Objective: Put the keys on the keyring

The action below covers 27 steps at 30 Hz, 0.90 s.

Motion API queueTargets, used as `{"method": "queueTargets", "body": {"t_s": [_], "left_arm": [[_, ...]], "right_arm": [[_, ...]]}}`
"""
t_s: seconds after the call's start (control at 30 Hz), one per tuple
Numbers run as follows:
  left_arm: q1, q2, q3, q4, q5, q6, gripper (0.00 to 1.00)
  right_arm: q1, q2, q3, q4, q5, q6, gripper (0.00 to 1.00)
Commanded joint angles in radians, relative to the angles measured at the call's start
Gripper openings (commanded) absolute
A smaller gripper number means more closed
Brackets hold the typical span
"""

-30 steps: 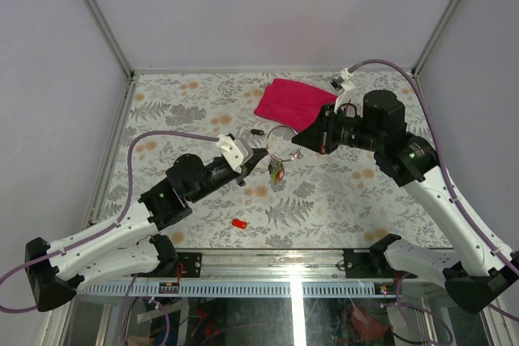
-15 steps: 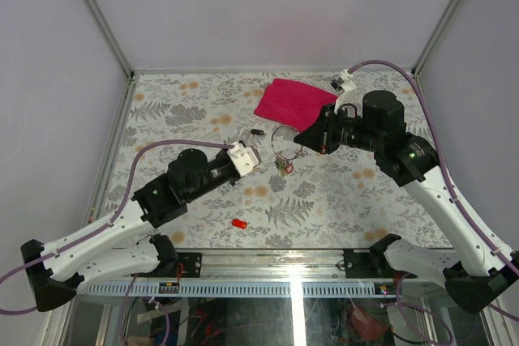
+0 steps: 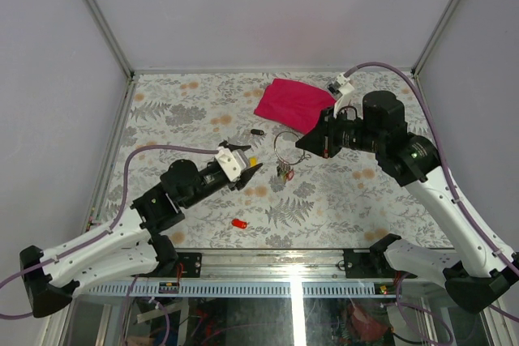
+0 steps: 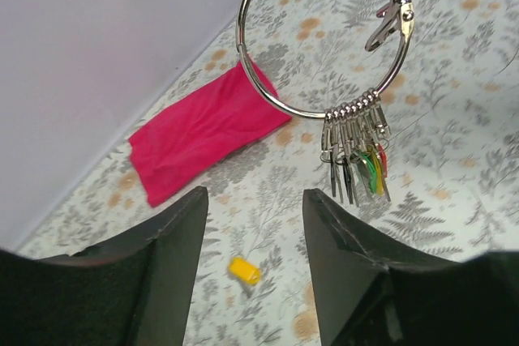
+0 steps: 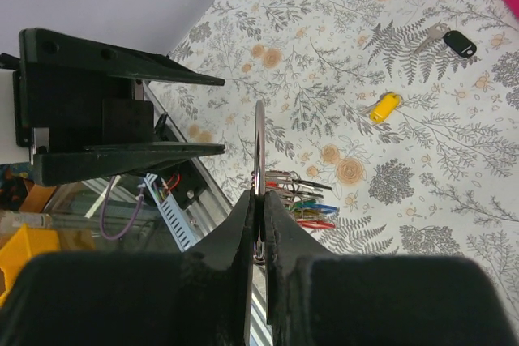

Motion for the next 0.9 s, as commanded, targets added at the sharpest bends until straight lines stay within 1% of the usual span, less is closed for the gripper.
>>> {"method": "queueTargets", "body": {"t_s": [0.0,0.13,0.3,0.5,0.87], "left_arm": [[0.000,-0.003,-0.038,0.215,0.020,-0.160,0.53],[0.001,0.022,-0.032,0.228,0.018,-0.224,0.54],[0.000,0.031,-0.046,0.299,0.002,-0.263,0.55],[0.000,0.065,-0.047,0.341,0.026,-0.267,0.55],[0.000,0.085,-0.060,0.361,0.054,-0.262,0.51]], "right_arm": [[0.000,-0.017,0.079,0.001,-0.031,-0.057,0.00],[0.000,-0.008,0.107,-0.028,-0.020,-0.073,0.00],[0.000,0.000,0.126,-0.037,-0.024,-0.076,0.00],[0.000,-0.003,0.124,-0.004,-0.045,-0.044,0.00],[0.000,-0.005,0.133,0.024,-0.068,-0.016,0.00]]}}
